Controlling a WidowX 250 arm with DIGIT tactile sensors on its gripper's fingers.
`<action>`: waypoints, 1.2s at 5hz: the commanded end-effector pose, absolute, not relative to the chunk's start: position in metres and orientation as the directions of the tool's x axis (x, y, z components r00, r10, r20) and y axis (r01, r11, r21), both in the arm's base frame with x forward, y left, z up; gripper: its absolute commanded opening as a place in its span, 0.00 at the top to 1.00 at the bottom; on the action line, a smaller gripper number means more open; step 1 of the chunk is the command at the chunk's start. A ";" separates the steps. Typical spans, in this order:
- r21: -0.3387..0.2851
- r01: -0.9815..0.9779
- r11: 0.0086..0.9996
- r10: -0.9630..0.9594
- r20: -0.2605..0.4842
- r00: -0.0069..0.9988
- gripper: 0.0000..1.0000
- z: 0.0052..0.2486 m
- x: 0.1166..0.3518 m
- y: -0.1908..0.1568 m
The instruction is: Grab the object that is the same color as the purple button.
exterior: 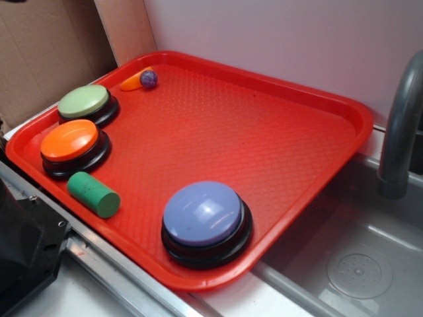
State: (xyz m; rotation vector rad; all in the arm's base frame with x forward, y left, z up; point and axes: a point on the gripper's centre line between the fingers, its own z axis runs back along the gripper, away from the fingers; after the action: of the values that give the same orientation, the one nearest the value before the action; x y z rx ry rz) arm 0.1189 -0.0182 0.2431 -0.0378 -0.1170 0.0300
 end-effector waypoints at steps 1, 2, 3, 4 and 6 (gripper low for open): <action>-0.039 -0.028 0.999 0.032 0.116 0.993 0.00 0.243 0.119 -0.018; -0.109 -0.259 0.960 0.275 0.173 0.946 0.00 0.230 0.146 -0.015; -0.154 -0.462 0.873 0.485 0.197 0.852 0.00 0.218 0.174 -0.007; -0.175 -0.653 0.737 0.675 0.262 0.690 0.00 0.200 0.206 0.009; -0.172 -0.921 0.349 0.892 0.364 0.269 0.00 0.152 0.262 0.065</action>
State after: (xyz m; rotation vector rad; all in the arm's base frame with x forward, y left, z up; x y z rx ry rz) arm 0.2624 0.0506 0.1296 0.1115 -0.3738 1.2185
